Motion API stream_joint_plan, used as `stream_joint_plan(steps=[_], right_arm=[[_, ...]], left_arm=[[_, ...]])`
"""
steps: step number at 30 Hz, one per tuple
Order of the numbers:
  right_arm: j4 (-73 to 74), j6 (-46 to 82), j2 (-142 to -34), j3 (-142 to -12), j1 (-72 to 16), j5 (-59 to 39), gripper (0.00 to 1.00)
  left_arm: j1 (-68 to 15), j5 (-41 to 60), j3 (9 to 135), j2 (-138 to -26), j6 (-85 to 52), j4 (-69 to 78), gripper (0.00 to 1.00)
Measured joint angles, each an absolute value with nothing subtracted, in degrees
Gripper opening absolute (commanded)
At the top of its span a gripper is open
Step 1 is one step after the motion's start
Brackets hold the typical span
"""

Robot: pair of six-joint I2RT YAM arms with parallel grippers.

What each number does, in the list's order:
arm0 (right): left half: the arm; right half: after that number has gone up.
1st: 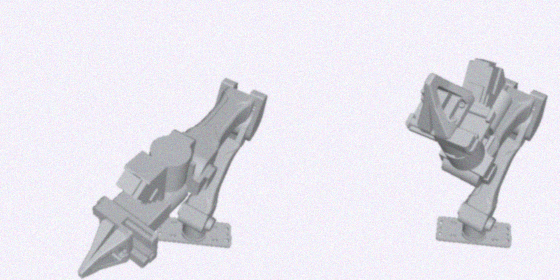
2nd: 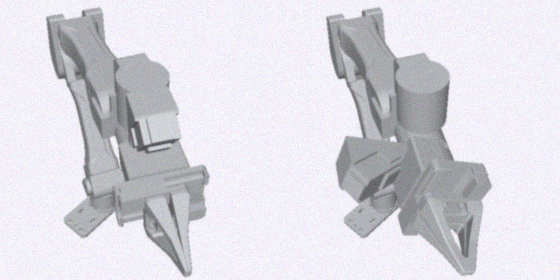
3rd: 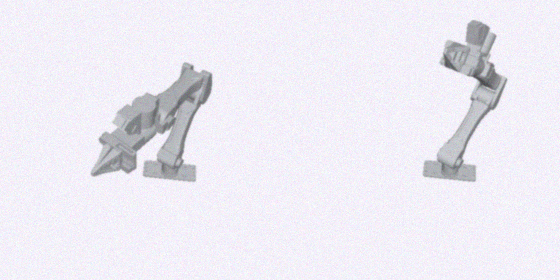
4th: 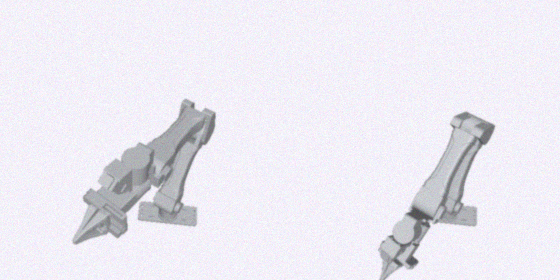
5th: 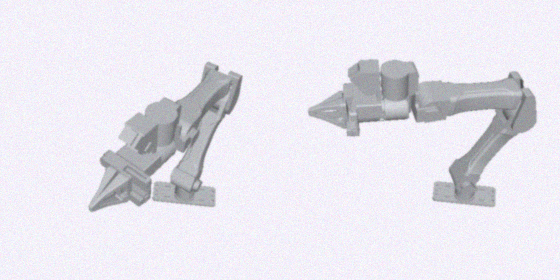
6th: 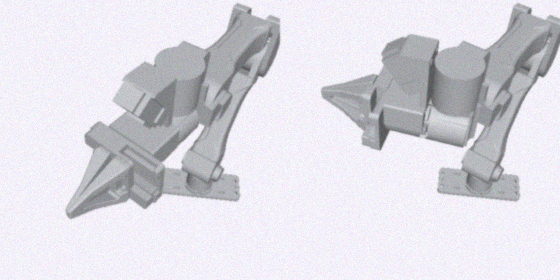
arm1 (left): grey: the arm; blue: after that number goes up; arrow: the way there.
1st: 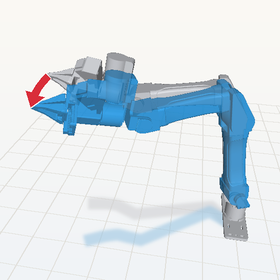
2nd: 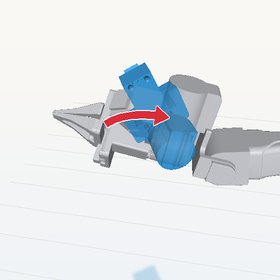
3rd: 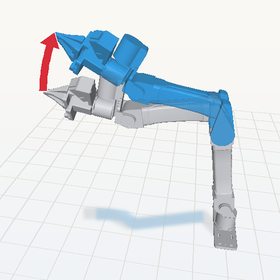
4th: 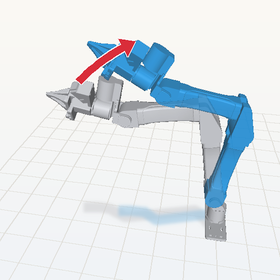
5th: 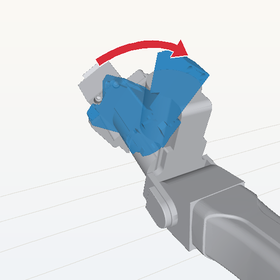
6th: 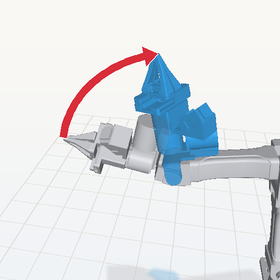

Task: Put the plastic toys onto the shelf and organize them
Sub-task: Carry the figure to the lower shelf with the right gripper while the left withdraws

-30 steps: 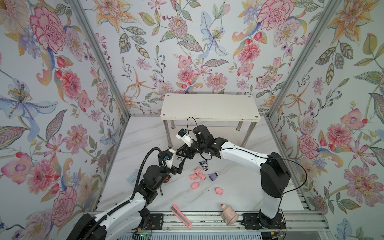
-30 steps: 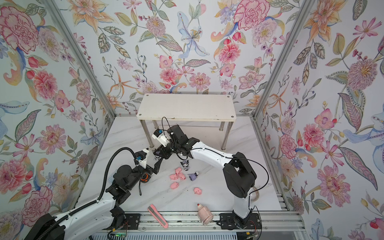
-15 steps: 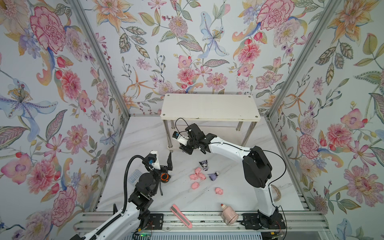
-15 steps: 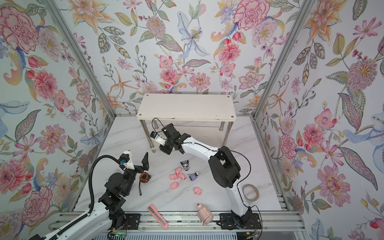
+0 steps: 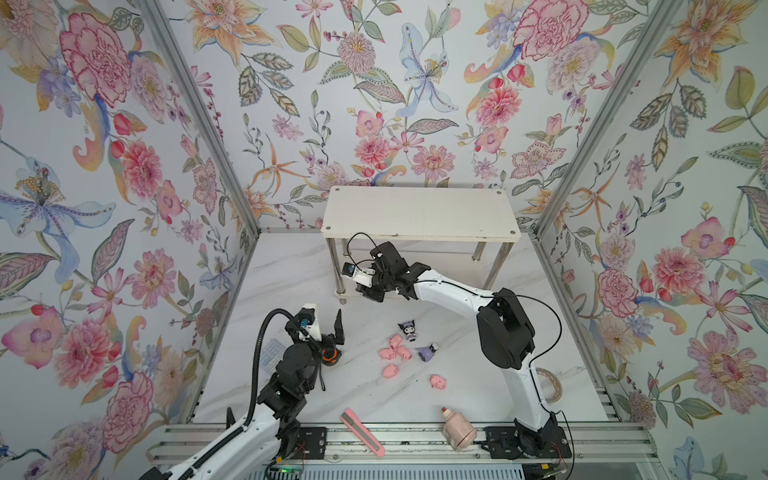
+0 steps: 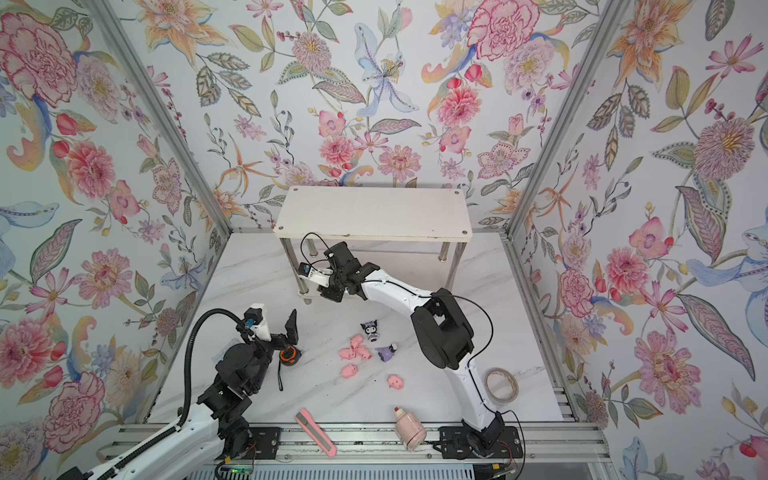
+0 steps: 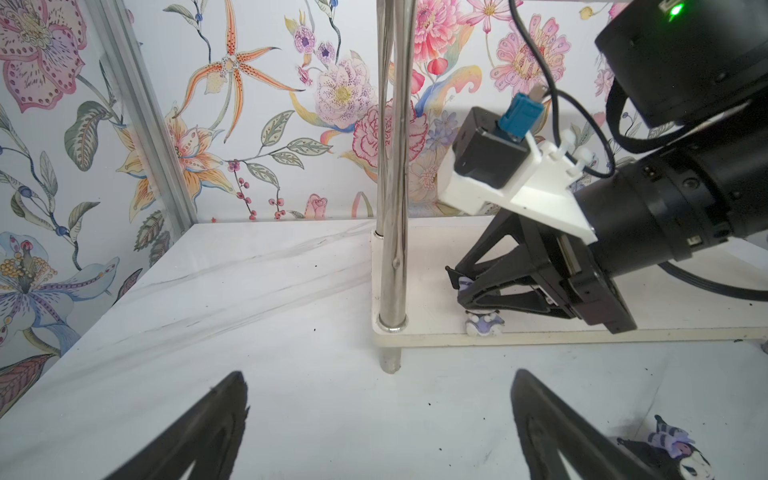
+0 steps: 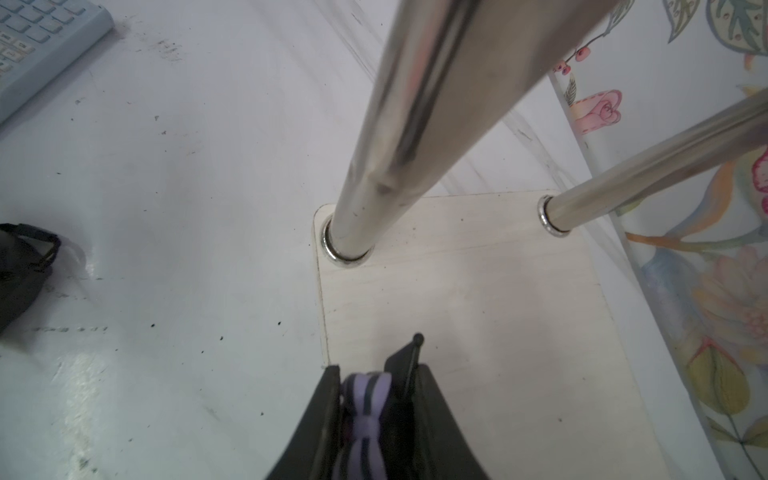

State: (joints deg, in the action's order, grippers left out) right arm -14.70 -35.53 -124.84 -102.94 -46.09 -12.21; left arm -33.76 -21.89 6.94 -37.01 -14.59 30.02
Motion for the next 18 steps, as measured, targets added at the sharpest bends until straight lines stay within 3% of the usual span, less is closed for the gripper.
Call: stream_joint_plan(steps=[8, 18], right_arm=[[1.50, -39.27, -123.96, -93.80, -45.78, -14.20, 0.11], [9.08, -42.44, -123.66, -89.82, -44.38, -19.55, 0.12]], left_arm=[[-33.76, -21.93, 7.05, -37.01, -15.97, 29.08, 0.99], [-33.76, -21.93, 7.40, -37.98, -17.23, 28.10, 0.99]])
